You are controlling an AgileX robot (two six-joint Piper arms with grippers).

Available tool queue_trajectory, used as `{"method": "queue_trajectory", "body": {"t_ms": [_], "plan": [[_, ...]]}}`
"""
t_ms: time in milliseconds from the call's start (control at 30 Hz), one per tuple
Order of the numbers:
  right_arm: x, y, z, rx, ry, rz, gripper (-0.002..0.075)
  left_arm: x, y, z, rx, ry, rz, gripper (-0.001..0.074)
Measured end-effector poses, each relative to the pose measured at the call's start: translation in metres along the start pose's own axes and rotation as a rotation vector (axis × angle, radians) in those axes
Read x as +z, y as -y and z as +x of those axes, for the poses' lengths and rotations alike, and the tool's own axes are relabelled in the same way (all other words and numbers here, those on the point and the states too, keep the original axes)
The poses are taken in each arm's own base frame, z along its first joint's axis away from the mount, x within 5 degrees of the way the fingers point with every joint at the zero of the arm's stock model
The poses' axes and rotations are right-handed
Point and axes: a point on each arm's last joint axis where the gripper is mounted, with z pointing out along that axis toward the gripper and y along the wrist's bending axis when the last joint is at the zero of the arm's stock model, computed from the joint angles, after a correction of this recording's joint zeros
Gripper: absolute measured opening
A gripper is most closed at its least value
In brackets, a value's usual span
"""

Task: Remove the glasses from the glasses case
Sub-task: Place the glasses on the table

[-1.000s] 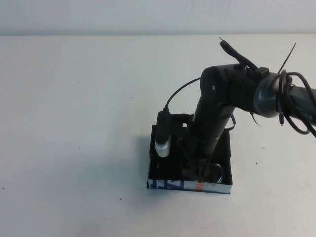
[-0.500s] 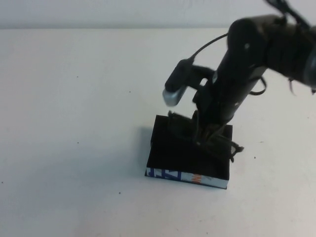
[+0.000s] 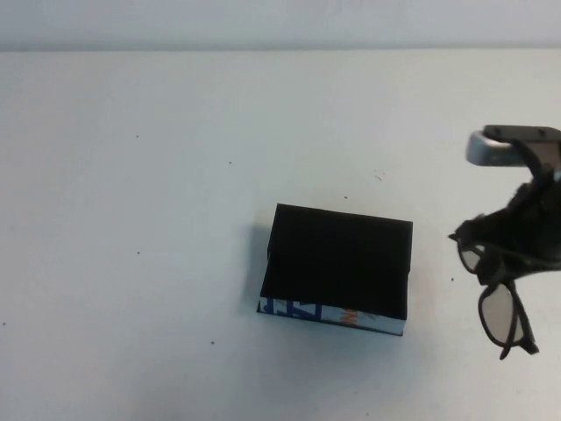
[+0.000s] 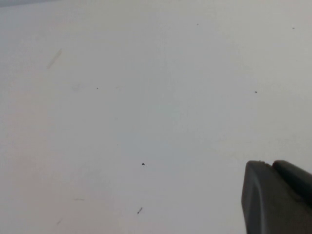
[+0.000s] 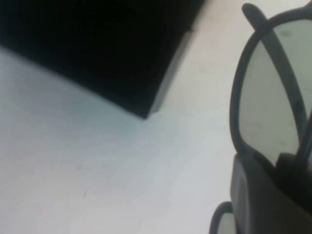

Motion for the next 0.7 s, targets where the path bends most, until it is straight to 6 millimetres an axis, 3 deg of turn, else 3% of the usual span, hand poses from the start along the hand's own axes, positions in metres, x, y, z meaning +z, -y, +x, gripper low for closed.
{"method": "queue_trajectory", "body": {"t_ms": [133,233,533,700], "plan": [[0.012,0.027,0.023,0.154,0.128,0.037,0.0055,0.000,0.000,0.000,0.000,0.000,0.000,-0.0004],[0.025,0.036,0.028,0.186,0.181,0.052,0.0055,0.000,0.000,0.000,0.000,0.000,0.000,-0.0004],[0.078,0.050,0.021,0.220,0.089,0.083,0.0057,0.000,0.000,0.000,0.000,0.000,0.000,-0.0004],[0.086,0.052,0.018,0.224,0.090,0.088,0.0169,0.000,0.000,0.000,0.000,0.000,0.000,-0.0004]]}}
